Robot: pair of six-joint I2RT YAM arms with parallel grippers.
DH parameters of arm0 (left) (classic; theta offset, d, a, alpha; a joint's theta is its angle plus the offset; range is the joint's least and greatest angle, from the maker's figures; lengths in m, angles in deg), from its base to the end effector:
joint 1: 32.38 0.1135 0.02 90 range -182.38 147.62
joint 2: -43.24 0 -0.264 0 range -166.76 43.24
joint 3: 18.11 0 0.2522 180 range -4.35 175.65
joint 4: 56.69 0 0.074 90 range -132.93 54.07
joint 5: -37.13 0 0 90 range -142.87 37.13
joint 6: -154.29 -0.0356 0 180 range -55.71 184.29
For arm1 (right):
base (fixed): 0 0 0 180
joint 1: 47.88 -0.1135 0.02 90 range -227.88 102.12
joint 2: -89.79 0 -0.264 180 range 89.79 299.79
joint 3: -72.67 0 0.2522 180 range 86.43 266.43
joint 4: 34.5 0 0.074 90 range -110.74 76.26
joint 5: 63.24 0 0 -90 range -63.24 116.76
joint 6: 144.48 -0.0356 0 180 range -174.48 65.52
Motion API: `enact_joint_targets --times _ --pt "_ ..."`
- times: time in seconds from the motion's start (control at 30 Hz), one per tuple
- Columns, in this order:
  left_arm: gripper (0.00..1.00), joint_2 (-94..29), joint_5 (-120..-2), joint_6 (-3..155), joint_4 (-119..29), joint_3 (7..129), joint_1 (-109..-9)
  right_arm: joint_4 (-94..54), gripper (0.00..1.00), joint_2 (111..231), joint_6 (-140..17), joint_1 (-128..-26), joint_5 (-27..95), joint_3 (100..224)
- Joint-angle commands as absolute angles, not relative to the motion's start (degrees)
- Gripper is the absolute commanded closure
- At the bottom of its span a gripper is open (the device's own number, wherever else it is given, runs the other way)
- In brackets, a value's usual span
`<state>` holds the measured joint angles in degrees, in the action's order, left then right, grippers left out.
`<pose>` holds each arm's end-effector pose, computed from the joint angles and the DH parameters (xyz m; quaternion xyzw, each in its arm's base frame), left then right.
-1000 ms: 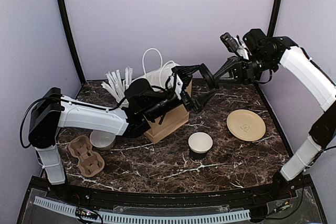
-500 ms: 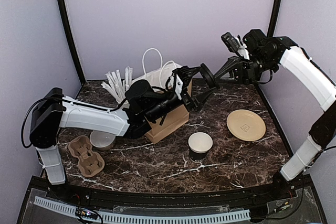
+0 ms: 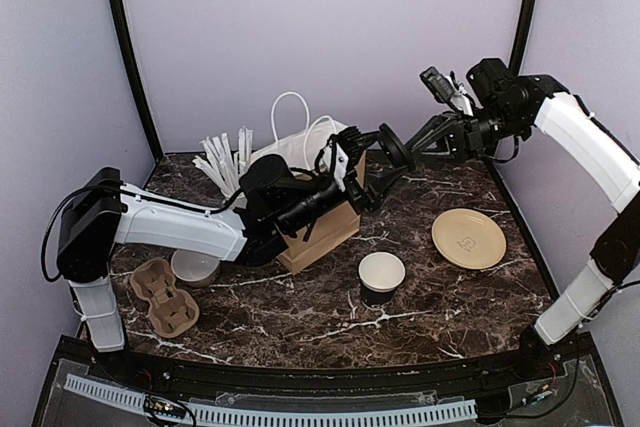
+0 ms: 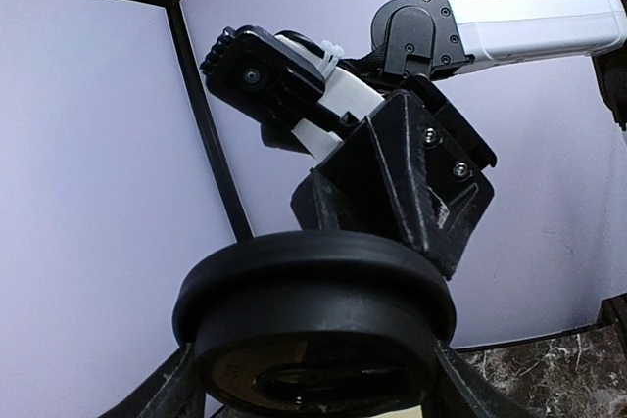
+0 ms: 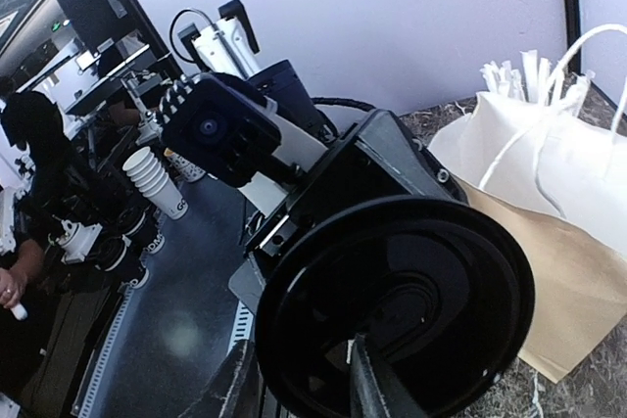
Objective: Pack the takeout coffee
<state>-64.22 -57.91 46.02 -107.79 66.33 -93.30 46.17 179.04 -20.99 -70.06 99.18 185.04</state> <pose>0.2052 -0.3755 0.3182 0.3566 0.3720 -0.3326 0.7898 0.2594 0.1424 0.4050 -0.5077 0.6080 0.5422 0.2802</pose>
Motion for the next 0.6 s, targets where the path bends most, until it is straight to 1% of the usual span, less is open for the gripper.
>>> enact_joint_targets --times 0.0,0.07,0.2,0.27,0.37,0.43,0.57 --pt "0.26 -60.0 -57.7 48.9 -106.9 63.4 -93.5 40.0 0.65 174.3 -26.6 -63.7 94.2 180.2" --pt "0.26 -57.9 -57.7 50.1 -105.0 61.6 -93.7 34.1 0.63 171.6 -29.8 -61.5 88.2 175.9" --pt "0.26 -52.1 -59.2 51.8 -94.8 58.8 -94.6 22.9 0.59 167.3 -32.6 -61.3 71.7 161.6" --pt "0.26 -48.6 -60.6 53.2 -88.0 57.6 -95.0 21.2 0.58 167.7 -29.5 -61.8 66.3 156.7" --pt "0.26 -42.9 -62.8 56.0 -72.3 58.0 -95.5 15.3 0.58 168.8 -29.4 -64.5 57.6 148.4" --pt "0.27 -39.7 -64.0 58.7 -63.9 58.3 -95.6 14.0 0.58 171.0 -30.5 -66.2 55.6 146.4" --pt "0.29 -34.9 -66.9 61.5 -48.4 59.8 -95.8 14.6 0.61 177.2 -30.8 -69.2 51.7 147.7"
